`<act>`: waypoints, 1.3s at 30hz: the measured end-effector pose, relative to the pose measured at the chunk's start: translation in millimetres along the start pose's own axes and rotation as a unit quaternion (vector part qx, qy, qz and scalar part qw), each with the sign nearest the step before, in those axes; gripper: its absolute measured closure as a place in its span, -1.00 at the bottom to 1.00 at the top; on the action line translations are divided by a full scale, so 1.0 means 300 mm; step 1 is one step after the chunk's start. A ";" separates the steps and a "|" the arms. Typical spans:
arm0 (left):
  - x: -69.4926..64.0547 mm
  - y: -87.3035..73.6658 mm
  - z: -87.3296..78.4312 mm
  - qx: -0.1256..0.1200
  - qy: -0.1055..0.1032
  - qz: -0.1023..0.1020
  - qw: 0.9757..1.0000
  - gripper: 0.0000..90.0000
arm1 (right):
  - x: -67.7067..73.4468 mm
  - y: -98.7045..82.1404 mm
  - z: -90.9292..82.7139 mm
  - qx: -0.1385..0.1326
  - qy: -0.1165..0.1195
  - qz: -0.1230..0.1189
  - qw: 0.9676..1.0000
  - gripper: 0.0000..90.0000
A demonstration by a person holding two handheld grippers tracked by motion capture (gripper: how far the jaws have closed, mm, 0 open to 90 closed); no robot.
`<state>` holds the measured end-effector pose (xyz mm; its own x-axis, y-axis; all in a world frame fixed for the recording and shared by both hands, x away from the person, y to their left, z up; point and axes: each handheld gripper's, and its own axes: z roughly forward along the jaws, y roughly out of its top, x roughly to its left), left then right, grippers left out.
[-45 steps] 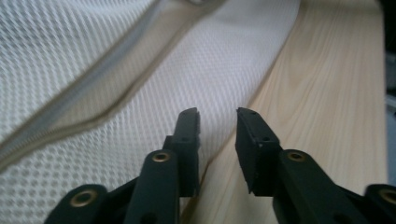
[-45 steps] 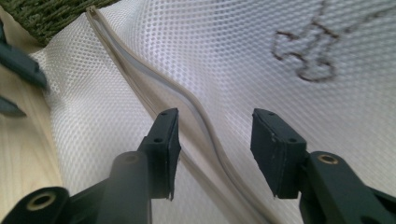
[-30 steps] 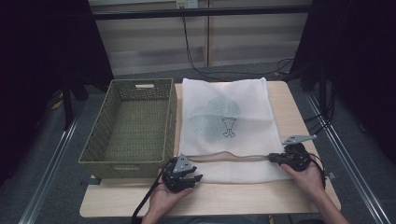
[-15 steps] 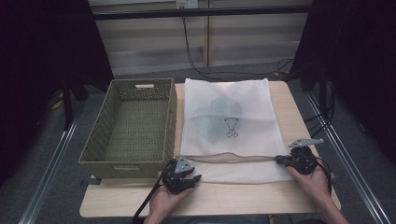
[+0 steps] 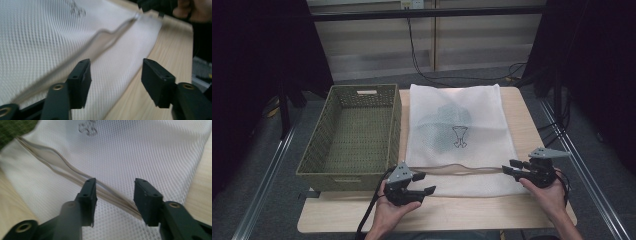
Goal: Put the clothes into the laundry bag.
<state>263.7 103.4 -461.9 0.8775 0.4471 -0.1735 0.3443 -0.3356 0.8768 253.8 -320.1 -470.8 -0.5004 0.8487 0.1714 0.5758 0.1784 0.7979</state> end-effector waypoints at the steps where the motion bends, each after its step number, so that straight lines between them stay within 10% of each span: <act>1: 0.000 0.018 -0.005 -0.003 -0.001 -0.005 1.000 -0.24 | 0.008 0.007 -0.010 -0.006 0.004 -0.001 1.000 0.06; 10: 0.002 0.209 -0.063 -0.004 0.016 0.028 0.999 -0.56 | 0.065 0.053 -0.069 -0.068 0.025 0.007 0.997 -0.26; 15: 0.049 0.236 -0.127 0.009 0.023 0.010 1.000 -0.61 | 0.094 0.049 -0.088 -0.075 0.013 0.009 0.997 -0.46; 33: 0.035 -0.025 -0.486 -0.041 0.125 -0.034 0.991 -0.79 | 0.133 -0.033 -0.197 -0.095 -0.025 0.027 0.995 -0.70; 39: 0.027 -0.117 -0.572 -0.042 0.168 -0.040 0.984 -0.79 | 0.158 -0.069 -0.223 -0.097 -0.039 0.037 0.994 -0.70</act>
<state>201.5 261.3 -417.2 0.6846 0.7223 -0.0979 0.3670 -0.2256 0.9024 175.0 -316.7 -440.4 -0.4063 0.8929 0.1941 0.4694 0.0218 0.8827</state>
